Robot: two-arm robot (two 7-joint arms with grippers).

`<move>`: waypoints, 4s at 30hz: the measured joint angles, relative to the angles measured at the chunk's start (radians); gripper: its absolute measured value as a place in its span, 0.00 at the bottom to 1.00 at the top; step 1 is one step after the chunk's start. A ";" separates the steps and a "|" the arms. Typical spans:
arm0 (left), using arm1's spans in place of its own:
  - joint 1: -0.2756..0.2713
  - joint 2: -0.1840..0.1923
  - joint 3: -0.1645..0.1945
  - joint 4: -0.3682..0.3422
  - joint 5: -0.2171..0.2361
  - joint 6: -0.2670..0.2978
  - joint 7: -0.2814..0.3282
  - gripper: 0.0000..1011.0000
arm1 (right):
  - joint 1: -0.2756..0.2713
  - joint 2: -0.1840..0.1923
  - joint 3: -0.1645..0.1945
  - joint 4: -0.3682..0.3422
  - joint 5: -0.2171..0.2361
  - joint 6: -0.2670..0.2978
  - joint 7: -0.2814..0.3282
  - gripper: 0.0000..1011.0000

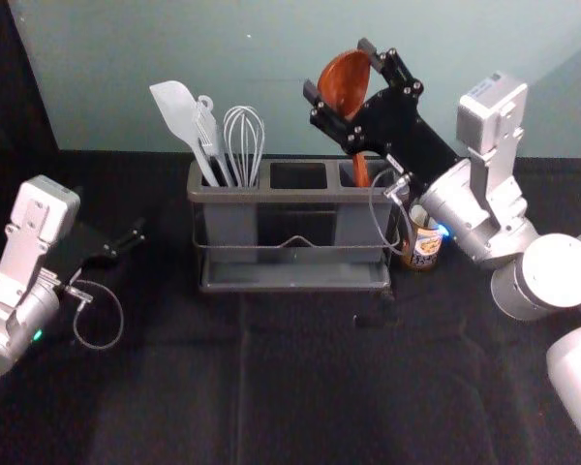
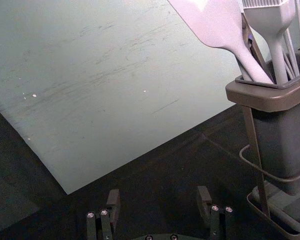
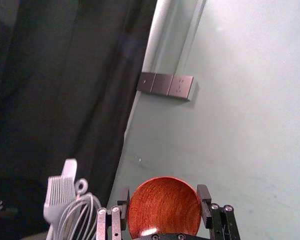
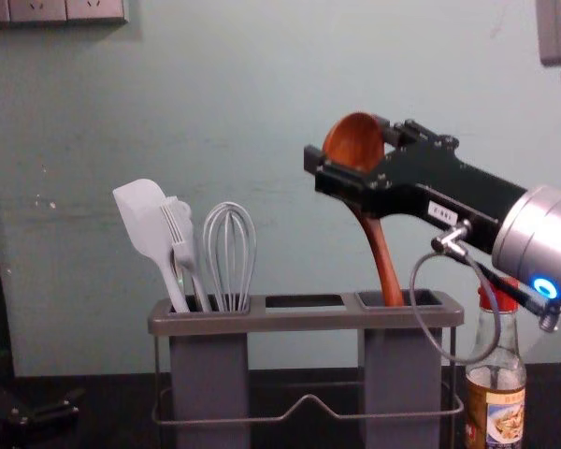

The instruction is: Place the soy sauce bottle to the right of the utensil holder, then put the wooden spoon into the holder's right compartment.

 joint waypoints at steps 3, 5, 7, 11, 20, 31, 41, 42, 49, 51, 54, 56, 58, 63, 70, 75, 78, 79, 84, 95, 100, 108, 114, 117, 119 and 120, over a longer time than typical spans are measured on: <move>0.000 0.000 0.000 0.000 0.000 0.000 0.000 0.99 | -0.002 0.005 -0.005 0.011 -0.009 0.000 0.002 0.83; 0.000 0.000 0.000 0.000 0.000 0.000 0.000 0.99 | -0.003 0.008 -0.006 0.015 -0.013 0.000 0.003 0.83; 0.000 0.000 0.000 0.000 0.000 0.000 0.000 0.99 | -0.006 0.011 -0.009 0.019 -0.017 0.000 0.004 0.83; 0.000 0.000 0.000 0.000 0.000 0.000 0.000 0.99 | -0.010 0.015 -0.010 0.026 -0.023 0.001 0.005 0.83; 0.000 0.000 0.000 0.000 0.000 0.000 0.000 0.99 | -0.017 0.014 -0.011 0.042 -0.025 0.001 0.003 0.83; 0.000 0.000 0.000 0.000 0.000 0.000 0.000 0.99 | -0.034 0.014 -0.007 0.046 -0.024 0.001 0.001 0.83; 0.000 0.000 0.000 0.000 0.000 0.000 0.000 0.99 | -0.042 0.010 0.004 0.024 -0.017 0.000 -0.007 0.97; 0.000 0.000 0.000 0.000 0.000 0.000 0.000 0.99 | -0.042 0.010 0.005 0.020 -0.018 0.001 -0.009 0.99; 0.000 0.000 0.000 0.000 0.000 0.000 0.000 0.99 | -0.058 0.017 0.024 -0.024 -0.025 0.001 -0.031 0.99; 0.000 0.000 0.000 0.000 0.000 0.000 0.000 0.99 | -0.069 0.022 0.034 -0.042 -0.024 0.001 -0.038 0.99; 0.000 0.000 0.000 0.000 0.000 0.000 0.000 0.99 | -0.090 0.030 0.056 -0.068 -0.023 0.001 -0.052 0.99; 0.000 0.000 0.000 0.000 0.000 0.000 0.000 0.99 | -0.101 0.034 0.069 -0.077 -0.022 -0.001 -0.062 0.99; 0.000 0.000 0.000 0.000 0.000 0.000 0.000 0.99 | -0.116 0.039 0.093 -0.087 -0.024 -0.014 -0.080 0.99; 0.000 0.000 0.000 0.000 0.000 0.000 0.000 0.99 | -0.144 0.042 0.150 -0.094 -0.046 -0.048 -0.136 0.99; 0.000 0.000 0.000 0.000 0.000 0.000 0.000 0.99 | -0.186 0.027 0.236 -0.095 -0.120 -0.080 -0.254 0.99; 0.000 0.000 0.000 0.000 0.000 0.000 0.000 0.99 | -0.212 0.003 0.283 -0.089 -0.197 -0.079 -0.345 0.99; 0.000 0.000 0.000 0.000 0.000 0.000 0.000 0.99 | -0.232 -0.012 0.302 -0.095 -0.200 -0.015 -0.356 0.99; 0.000 0.000 0.000 0.000 0.000 0.000 0.000 0.99 | -0.243 -0.019 0.311 -0.104 -0.200 0.034 -0.360 0.99; 0.000 0.000 0.000 0.000 0.000 0.000 0.000 0.99 | -0.263 -0.035 0.333 -0.113 -0.206 0.160 -0.360 0.99; 0.000 0.000 0.000 0.000 0.000 0.000 0.000 0.99 | -0.284 -0.044 0.346 -0.051 -0.238 0.240 -0.343 0.99; 0.000 0.000 0.000 0.000 0.000 0.000 0.000 0.99 | -0.290 -0.047 0.340 -0.023 -0.248 0.251 -0.336 0.99; 0.000 0.000 0.000 0.000 0.000 0.000 0.000 0.99 | -0.290 -0.048 0.331 0.000 -0.255 0.256 -0.325 0.99; 0.000 0.000 0.000 0.000 0.000 0.000 0.000 0.99 | -0.291 -0.048 0.331 0.000 -0.255 0.257 -0.324 0.99; 0.000 0.000 0.000 0.000 0.000 0.000 0.000 0.99 | -0.291 -0.049 0.331 0.000 -0.255 0.257 -0.324 0.99; 0.000 0.000 0.000 0.000 0.000 0.000 0.000 0.99 | -0.290 -0.049 0.331 0.000 -0.255 0.257 -0.324 0.99; 0.000 0.000 0.000 0.000 0.000 0.000 0.000 0.99 | -0.290 -0.049 0.331 0.000 -0.255 0.257 -0.324 0.99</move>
